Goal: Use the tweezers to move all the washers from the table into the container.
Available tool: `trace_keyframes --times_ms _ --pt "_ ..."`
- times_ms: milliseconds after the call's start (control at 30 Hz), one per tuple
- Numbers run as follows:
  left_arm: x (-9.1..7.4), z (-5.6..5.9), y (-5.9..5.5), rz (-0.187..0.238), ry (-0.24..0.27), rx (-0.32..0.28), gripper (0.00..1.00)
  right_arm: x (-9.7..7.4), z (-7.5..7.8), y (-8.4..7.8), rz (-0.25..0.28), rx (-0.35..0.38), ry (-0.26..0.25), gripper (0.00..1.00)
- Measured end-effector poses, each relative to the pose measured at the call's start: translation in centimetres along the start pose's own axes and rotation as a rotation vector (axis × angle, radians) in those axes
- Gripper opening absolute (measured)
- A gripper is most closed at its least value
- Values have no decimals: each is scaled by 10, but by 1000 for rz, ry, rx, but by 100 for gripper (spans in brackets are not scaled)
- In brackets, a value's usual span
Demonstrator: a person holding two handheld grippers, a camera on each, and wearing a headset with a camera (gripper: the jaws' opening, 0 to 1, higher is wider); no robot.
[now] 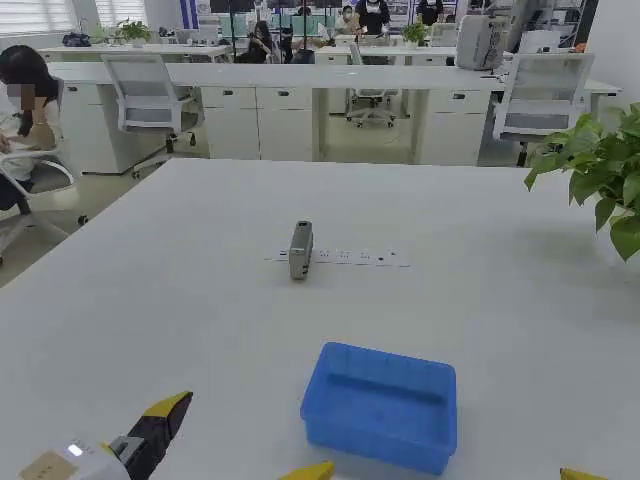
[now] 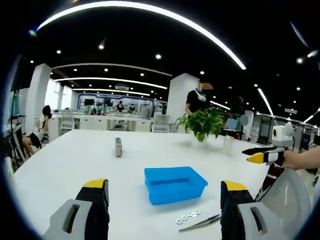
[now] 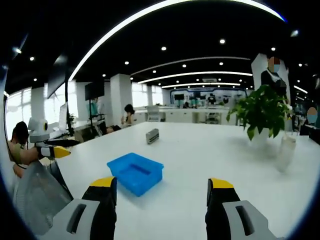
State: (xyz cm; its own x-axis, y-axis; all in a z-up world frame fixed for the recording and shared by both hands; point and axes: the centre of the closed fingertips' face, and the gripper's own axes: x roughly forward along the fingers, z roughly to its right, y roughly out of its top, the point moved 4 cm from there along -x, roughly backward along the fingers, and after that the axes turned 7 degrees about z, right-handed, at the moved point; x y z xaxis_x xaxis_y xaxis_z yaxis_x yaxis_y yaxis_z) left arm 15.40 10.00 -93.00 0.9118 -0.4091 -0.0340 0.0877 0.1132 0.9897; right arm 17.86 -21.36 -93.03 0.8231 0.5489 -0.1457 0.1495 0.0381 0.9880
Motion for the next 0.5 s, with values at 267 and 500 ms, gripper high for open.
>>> trace_keyframes --times_ms 267,500 --pt "0 0 0 -4 -2 1 93 0 0 1 3 1 -2 69" --pt "0 0 -1 -7 -1 2 93 0 0 0 2 -1 0 69"
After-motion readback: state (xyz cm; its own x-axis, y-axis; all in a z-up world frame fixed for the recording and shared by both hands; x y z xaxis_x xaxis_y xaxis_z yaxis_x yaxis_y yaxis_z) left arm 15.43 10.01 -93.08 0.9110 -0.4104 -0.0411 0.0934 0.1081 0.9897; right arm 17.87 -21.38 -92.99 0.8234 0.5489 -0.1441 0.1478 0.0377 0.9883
